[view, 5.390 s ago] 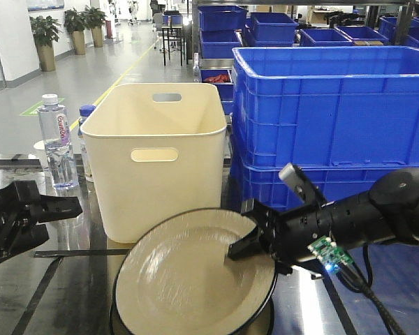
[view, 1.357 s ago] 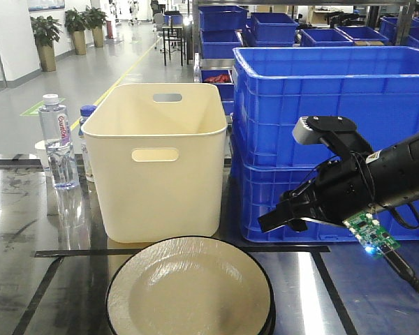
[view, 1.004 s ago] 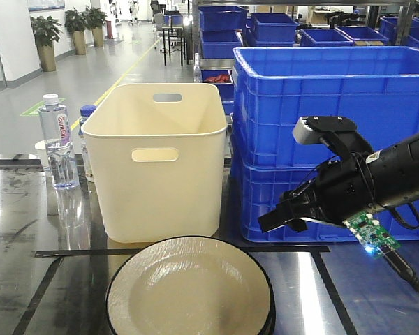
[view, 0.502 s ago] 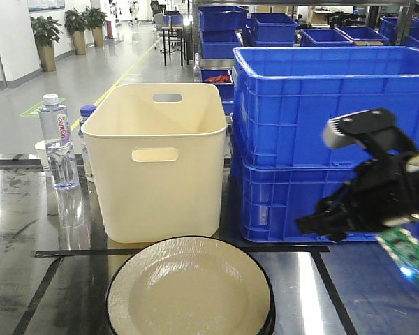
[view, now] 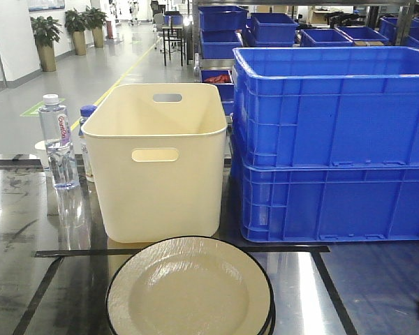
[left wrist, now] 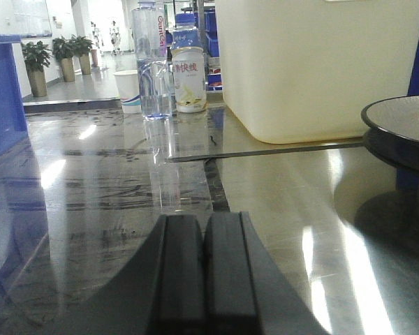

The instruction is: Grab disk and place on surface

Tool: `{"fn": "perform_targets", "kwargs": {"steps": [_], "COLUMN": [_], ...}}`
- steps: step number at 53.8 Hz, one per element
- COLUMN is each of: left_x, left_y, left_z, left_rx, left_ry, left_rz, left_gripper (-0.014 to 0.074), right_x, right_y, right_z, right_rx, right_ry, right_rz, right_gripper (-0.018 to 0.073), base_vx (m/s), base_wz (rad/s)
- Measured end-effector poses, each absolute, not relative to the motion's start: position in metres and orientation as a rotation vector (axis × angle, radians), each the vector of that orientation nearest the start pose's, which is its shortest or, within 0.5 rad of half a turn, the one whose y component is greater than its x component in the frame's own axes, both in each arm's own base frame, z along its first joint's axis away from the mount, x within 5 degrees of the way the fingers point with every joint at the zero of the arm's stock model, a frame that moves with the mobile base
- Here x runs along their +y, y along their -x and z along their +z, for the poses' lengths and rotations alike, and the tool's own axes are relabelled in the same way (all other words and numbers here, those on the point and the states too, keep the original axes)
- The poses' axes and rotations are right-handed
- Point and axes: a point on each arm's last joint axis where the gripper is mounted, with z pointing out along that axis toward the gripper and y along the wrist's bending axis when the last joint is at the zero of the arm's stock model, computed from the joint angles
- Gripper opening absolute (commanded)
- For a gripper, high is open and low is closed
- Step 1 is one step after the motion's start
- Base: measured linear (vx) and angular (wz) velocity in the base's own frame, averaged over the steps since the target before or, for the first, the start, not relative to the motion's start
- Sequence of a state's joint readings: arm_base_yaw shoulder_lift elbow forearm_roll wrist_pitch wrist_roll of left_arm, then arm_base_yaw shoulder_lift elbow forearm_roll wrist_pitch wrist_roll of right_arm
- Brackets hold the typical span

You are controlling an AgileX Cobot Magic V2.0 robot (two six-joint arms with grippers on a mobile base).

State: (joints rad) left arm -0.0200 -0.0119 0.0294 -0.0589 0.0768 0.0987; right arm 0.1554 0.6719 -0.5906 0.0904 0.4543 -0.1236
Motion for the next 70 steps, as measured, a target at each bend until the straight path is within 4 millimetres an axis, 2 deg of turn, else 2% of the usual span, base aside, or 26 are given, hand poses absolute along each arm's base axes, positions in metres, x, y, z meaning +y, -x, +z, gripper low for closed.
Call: {"fn": "perform_targets", "kwargs": {"steps": [7,17,22,26,38,70], "left_x": [-0.002,-0.002,-0.002,-0.002,-0.002,-0.002], "left_y": [-0.057,-0.057,-0.057,-0.057,-0.057,-0.057], "left_z": [0.197,0.197,0.197,0.196,0.196,0.196], "left_rx": [1.577,1.577,1.578,1.582,1.585,1.585], "left_ry": [-0.051,-0.052,-0.052,-0.052,-0.052,-0.052], "left_rz": [0.012,0.013,0.013,0.013,0.012,0.012], "left_gripper": [0.0001,0.0001,0.0001,0.0001,0.0001,0.0001], "right_x": [0.009,0.003,0.003,0.003,0.002,0.002], "right_y": [-0.099,-0.060,-0.056,-0.056,-0.055,-0.055], "right_z": [0.283,0.229,0.198,0.186,0.180,0.179], "right_rx": [1.874,1.700,1.704,1.716,1.765,1.771], "right_ry": [0.087,0.064,0.066,0.065,0.066,0.066], "right_rz": [0.063,0.022,0.018,0.020,0.018,0.017], "right_gripper": [-0.0011,-0.0011,-0.0009,-0.0008,-0.0008,-0.0008], "base_vx": [0.00,0.00,0.00,0.00,0.00,0.00], "base_wz": [0.00,0.00,0.00,0.00,0.00,0.00]}}
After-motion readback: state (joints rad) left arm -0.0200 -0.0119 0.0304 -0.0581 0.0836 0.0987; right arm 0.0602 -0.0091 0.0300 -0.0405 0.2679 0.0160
